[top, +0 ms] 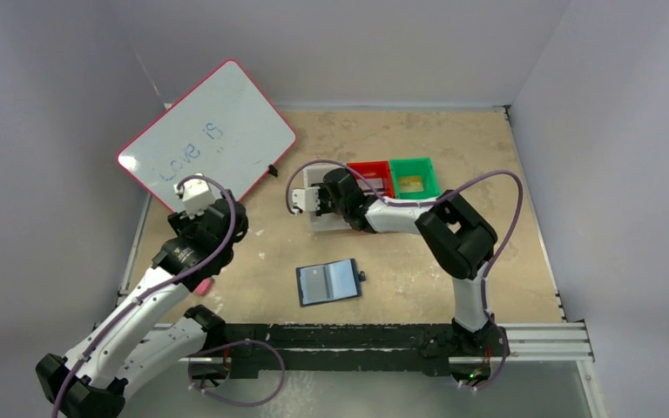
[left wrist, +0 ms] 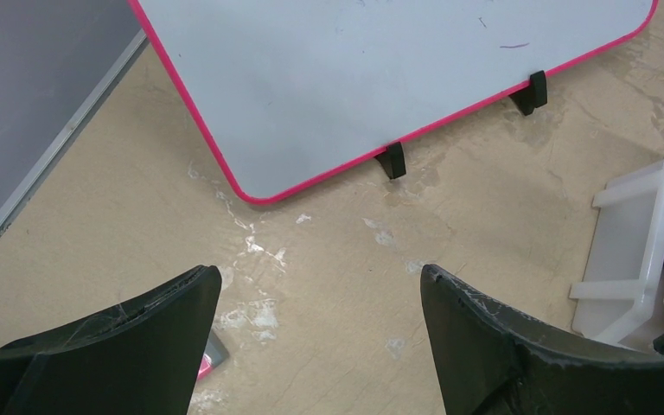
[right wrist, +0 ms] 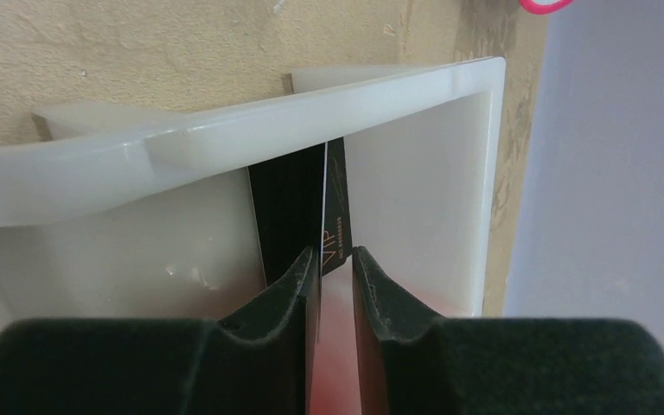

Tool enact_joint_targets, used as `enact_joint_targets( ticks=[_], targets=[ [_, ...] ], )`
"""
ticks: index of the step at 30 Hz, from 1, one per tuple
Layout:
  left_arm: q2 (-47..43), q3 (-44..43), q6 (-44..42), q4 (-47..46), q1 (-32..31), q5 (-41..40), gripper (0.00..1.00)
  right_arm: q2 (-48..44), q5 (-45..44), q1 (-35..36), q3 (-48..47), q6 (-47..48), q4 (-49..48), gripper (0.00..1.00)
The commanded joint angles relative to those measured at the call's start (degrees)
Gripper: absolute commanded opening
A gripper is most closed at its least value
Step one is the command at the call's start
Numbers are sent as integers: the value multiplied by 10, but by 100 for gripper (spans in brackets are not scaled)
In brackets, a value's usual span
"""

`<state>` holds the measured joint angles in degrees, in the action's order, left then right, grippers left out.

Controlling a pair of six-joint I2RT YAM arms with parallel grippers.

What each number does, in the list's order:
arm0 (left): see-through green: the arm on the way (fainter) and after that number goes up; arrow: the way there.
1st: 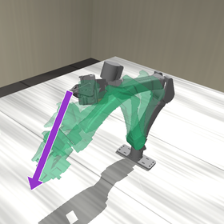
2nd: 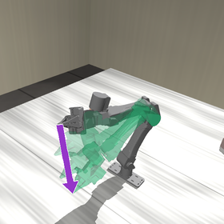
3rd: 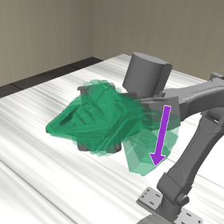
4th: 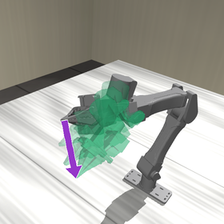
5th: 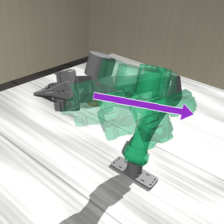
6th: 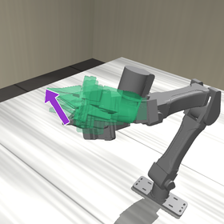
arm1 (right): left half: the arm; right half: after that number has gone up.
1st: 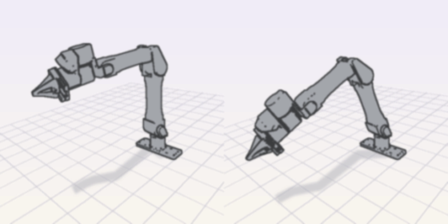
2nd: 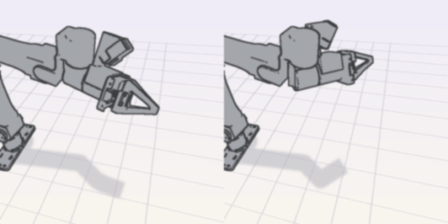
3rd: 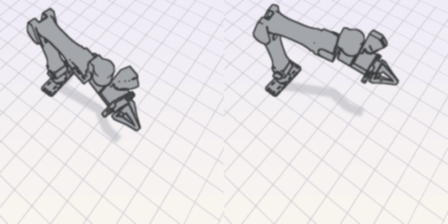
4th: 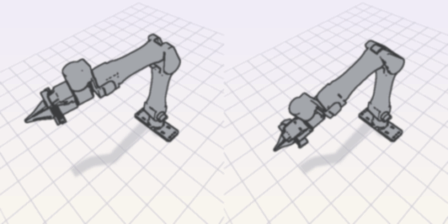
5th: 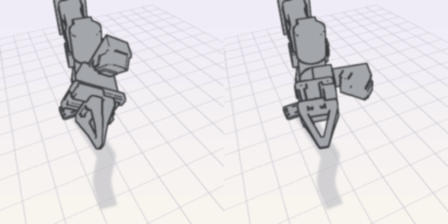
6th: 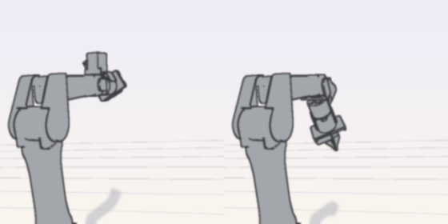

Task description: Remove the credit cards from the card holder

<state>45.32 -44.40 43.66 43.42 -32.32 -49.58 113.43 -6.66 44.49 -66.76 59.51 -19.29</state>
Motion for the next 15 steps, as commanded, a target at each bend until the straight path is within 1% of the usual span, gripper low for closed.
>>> enact_joint_targets(
  ticks=[1, 3, 7, 11, 15],
  targets=[
    [4, -16, -16, -7, 7, 2, 86, -8, 22, -7, -31, 11, 29, 24],
    [5, -16, -18, -8, 9, 4, 86, -14, 29, -9, -31, 12, 40, 29],
    [7, -15, -18, -9, 10, 7, 85, -25, 31, -11, -36, 10, 65, 32],
    [10, -16, -21, -10, 11, 13, 85, -27, 29, -15, -41, 7, 81, 43],
    [15, -16, -22, -9, 12, 18, 85, -24, 38, -16, -61, -6, 100, 46]
  ],
)
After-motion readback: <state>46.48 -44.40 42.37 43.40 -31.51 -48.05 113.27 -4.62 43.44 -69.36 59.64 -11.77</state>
